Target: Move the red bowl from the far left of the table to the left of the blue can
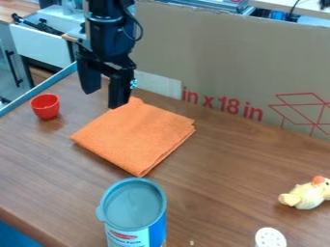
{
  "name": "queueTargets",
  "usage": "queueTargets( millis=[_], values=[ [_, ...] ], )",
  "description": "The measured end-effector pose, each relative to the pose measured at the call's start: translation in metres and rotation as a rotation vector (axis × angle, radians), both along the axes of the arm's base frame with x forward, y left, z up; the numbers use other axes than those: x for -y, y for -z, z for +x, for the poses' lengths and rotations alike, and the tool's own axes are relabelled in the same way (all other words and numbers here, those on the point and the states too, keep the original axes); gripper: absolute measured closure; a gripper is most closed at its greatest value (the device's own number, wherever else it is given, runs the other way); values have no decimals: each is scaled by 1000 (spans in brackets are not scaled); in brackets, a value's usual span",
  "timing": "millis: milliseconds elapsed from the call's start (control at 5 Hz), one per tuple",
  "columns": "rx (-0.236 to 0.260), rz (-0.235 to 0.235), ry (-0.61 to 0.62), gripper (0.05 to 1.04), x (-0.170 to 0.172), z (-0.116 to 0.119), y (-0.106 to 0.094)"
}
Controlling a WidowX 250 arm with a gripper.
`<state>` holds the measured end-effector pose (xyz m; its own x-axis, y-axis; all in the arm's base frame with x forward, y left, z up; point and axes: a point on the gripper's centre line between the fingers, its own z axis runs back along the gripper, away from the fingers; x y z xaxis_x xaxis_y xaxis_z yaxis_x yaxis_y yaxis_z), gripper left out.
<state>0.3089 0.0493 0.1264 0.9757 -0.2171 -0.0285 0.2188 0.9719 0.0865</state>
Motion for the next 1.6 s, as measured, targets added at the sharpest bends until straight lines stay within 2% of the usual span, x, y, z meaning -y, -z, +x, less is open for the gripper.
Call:
queueTargets(
  millis=[200,600,1000,1200,1400,1600],
  values=[
    [-35,-8,0,83,1,-3,10],
    [28,-54,-101,83,-51,-26,-5],
    [-12,-41,-183,83,-94,-10,17],
    [-18,-20,-194,83,-116,-4,19],
    [-18,-12,-210,83,-135,-4,19],
    [-42,-14,-218,83,-151,-6,29]
  ],
)
